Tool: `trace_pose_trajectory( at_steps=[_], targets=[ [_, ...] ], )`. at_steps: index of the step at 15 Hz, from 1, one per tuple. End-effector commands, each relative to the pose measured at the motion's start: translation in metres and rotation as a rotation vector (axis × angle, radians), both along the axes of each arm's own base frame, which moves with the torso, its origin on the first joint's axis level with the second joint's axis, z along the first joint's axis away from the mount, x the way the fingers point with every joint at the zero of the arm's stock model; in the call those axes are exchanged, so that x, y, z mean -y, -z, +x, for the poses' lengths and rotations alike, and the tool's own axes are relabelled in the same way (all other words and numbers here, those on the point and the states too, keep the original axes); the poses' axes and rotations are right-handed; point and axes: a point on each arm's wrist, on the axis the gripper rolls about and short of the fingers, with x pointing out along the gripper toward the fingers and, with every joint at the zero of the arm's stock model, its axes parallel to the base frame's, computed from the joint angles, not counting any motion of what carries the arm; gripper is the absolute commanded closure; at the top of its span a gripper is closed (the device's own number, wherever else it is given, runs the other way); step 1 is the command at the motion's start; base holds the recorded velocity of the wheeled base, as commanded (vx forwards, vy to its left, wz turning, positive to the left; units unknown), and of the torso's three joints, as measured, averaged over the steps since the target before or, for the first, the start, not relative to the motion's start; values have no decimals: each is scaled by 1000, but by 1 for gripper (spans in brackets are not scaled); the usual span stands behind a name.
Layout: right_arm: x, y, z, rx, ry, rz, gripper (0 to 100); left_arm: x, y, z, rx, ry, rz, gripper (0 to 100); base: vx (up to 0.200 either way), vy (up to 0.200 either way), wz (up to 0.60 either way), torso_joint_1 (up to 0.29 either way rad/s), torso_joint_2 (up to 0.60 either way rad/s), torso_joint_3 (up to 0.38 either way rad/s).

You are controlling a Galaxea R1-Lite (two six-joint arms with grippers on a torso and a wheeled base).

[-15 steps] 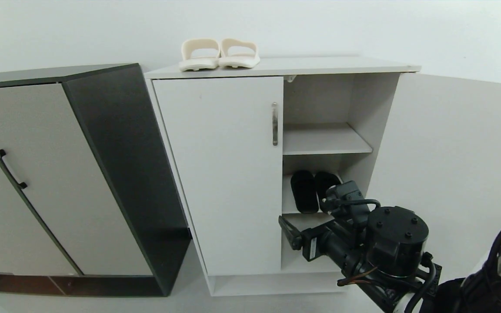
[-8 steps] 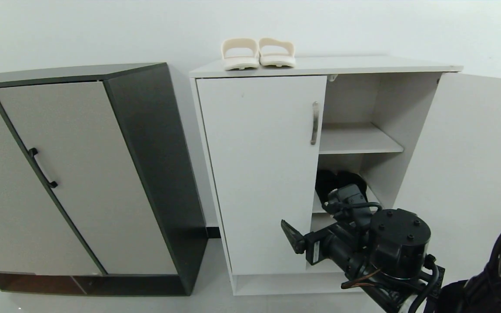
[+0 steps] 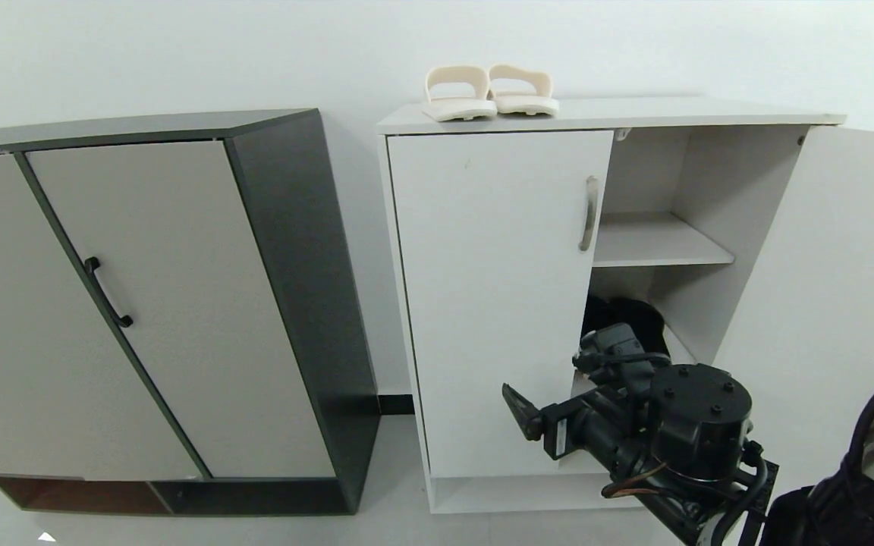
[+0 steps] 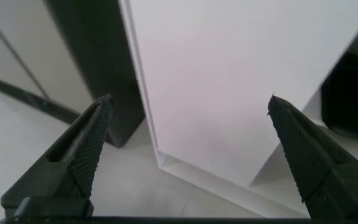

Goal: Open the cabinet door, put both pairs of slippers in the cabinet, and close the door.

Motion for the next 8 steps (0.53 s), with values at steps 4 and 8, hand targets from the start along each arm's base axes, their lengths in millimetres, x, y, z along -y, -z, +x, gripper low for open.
trace_pose_trajectory(
  at_steps=[4,8],
  targets=[
    [7,6,0,24,-4,-34,0,0,0,0,-3,0,-1,100,0,0,0,0,0,0],
    [7,8,1,23,-5,-38,0,0,0,0,-3,0,-1,100,0,0,0,20,-43,-7]
  ],
)
